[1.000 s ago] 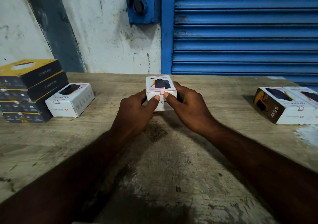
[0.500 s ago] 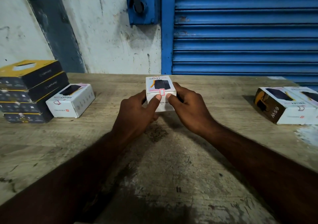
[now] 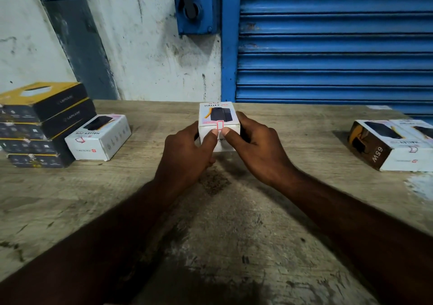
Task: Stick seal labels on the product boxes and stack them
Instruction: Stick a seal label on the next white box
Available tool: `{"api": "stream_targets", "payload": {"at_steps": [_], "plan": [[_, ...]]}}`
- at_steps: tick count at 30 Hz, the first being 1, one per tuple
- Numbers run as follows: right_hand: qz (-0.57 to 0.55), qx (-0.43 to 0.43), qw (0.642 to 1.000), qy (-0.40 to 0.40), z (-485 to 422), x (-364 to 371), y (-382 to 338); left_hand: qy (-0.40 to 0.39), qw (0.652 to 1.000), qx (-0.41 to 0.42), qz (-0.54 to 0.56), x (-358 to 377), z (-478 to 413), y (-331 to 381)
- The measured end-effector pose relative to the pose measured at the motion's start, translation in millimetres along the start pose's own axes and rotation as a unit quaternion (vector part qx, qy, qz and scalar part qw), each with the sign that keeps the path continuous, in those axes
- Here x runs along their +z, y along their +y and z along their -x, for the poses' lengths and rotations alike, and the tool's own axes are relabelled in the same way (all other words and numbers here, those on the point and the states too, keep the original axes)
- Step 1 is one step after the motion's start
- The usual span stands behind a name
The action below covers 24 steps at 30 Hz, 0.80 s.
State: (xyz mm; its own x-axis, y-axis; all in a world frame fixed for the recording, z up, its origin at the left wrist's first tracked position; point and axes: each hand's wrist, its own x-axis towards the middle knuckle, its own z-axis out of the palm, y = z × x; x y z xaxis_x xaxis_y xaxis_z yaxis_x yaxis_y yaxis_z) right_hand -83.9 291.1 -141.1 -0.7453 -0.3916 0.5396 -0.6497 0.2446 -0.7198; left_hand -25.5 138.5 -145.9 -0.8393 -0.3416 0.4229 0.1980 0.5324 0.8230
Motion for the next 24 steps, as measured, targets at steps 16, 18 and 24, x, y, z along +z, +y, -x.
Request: {"api": "stream_targets", "payload": {"at_steps": [16, 18, 24], "plan": [[0.022, 0.008, 0.999, 0.027, -0.5, -1.0, 0.6, -0.016, 0.999, 0.002, 0.047, 0.4, 2.3, 1.4], [0.034, 0.008, 0.999, 0.031, -1.7, -1.0, 1.1, -0.017, 0.999, -0.003, 0.05, 0.3, 1.8, 1.4], [0.018, 0.004, 1.0, 0.023, -2.7, -3.2, 3.6, -0.024, 0.996, -0.017, 0.085, -4.3, 0.3, 1.9]]}}
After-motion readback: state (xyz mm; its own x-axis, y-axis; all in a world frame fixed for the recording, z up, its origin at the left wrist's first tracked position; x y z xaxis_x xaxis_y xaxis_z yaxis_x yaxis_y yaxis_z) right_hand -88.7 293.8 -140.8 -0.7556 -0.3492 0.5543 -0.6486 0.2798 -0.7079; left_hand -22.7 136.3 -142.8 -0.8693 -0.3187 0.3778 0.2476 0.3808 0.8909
